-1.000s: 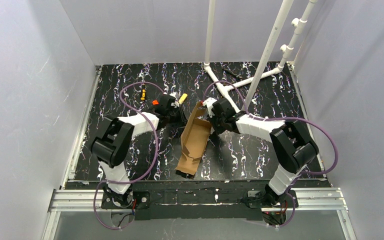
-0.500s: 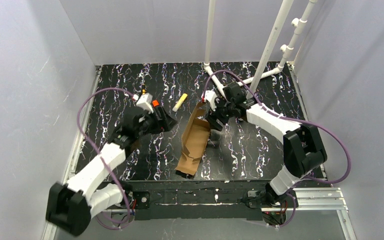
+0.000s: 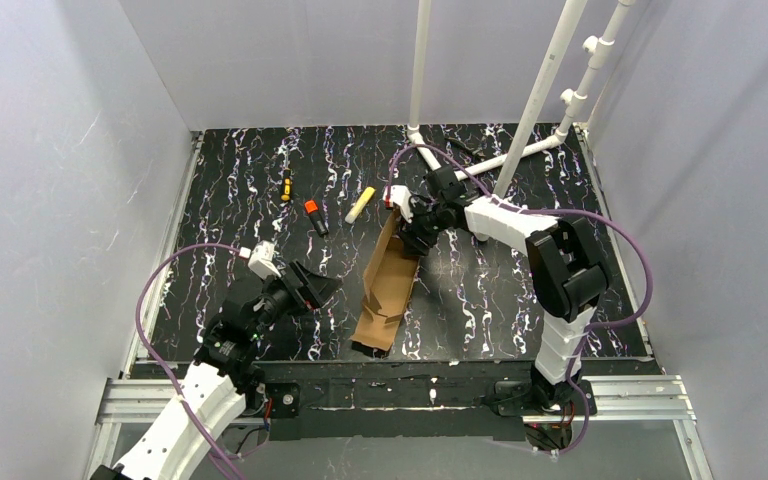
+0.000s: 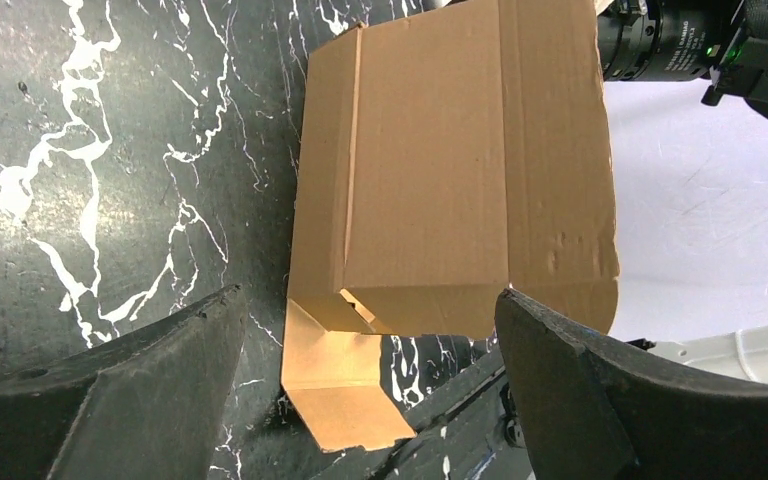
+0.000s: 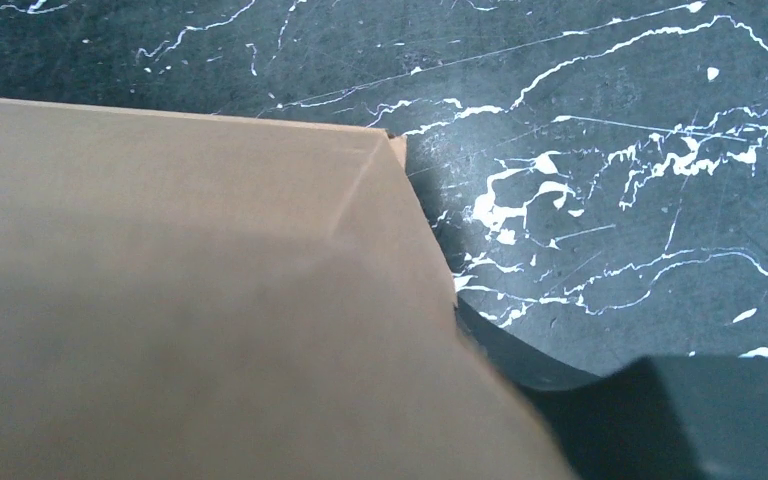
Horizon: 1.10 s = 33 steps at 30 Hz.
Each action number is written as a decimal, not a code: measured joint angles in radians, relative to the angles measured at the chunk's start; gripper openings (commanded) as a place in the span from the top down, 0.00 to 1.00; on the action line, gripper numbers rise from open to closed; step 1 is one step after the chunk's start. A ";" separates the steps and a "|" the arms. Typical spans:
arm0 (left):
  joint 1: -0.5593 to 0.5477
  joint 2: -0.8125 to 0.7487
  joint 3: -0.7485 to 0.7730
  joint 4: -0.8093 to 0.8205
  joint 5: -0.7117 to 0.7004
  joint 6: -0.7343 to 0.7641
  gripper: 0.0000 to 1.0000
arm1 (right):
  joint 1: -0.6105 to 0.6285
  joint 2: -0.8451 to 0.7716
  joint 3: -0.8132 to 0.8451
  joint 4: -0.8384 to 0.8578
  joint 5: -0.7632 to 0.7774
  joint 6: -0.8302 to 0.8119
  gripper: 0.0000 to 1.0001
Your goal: Fold the paper box
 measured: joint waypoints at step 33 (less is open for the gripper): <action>0.002 0.193 0.035 0.025 0.013 0.015 0.08 | 0.026 -0.010 -0.214 0.447 0.321 0.459 0.39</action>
